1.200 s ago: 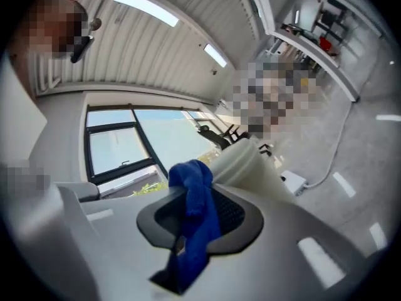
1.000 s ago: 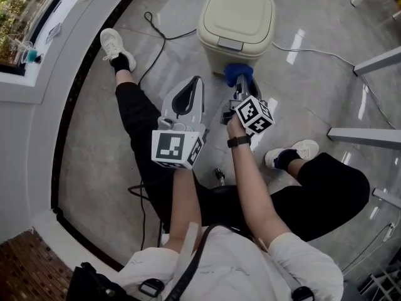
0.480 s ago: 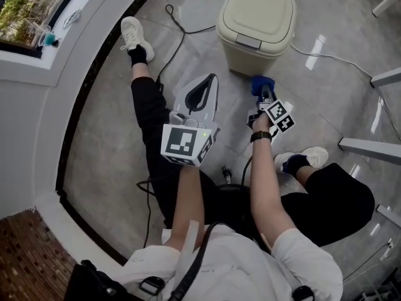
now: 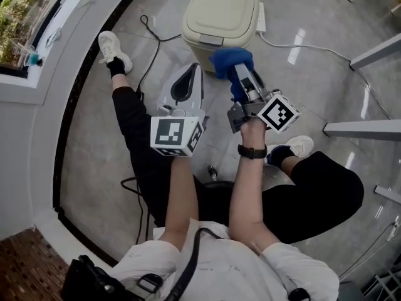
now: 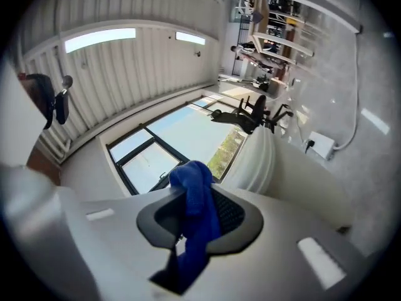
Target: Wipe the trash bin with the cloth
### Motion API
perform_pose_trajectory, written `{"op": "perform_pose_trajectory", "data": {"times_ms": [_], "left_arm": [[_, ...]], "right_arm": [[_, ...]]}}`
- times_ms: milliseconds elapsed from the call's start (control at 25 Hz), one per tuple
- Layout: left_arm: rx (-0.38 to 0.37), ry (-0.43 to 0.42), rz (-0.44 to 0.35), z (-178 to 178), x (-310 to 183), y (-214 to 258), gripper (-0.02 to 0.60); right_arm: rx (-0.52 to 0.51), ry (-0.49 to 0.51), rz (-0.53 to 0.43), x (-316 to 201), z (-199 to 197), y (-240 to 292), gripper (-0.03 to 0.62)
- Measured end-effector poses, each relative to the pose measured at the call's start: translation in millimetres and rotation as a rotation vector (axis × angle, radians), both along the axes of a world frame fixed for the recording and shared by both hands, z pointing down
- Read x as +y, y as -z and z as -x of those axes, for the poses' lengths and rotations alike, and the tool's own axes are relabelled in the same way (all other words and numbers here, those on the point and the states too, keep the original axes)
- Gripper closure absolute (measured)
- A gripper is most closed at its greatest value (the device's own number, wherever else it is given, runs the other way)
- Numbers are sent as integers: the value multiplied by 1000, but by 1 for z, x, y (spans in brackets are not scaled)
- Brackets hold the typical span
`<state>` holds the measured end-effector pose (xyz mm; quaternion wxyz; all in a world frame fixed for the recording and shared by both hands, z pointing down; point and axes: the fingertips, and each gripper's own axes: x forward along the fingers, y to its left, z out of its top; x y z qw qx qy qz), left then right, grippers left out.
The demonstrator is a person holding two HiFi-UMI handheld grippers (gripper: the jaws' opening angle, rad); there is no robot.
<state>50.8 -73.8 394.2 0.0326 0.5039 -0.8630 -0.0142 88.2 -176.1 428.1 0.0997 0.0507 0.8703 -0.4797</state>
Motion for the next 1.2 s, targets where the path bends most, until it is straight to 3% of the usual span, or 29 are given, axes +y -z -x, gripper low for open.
{"op": "perform_pose_trajectory", "data": {"times_ms": [80,160,480,640,840,960,1080,1200], "left_arm": [[0,-12,-2,-3,-6,0,585],[3,-25,5,-6,-11,-3,586],[-4,-114,15,-15,-37,-14,584],[-6,-137,51,-12,-49,-26,584],[8,-126,70,-7,-55,-32,584],[17,-93,60,-6,-54,-20,584],[10,-52,60,-6,-55,-7,584],[-19,-30,30,-7,-64,16,584]], "right_arm": [[49,-36,-26,-10,8,-8,530],[166,-87,-5,-23,15,-45,530],[536,-240,264,-58,17,-254,531],[693,-229,323,-68,15,-338,531],[839,-164,366,-66,8,-398,531],[783,-188,350,-73,-3,-367,531],[589,-171,302,-75,-9,-278,531],[389,-168,153,-80,-18,-164,531]]}}
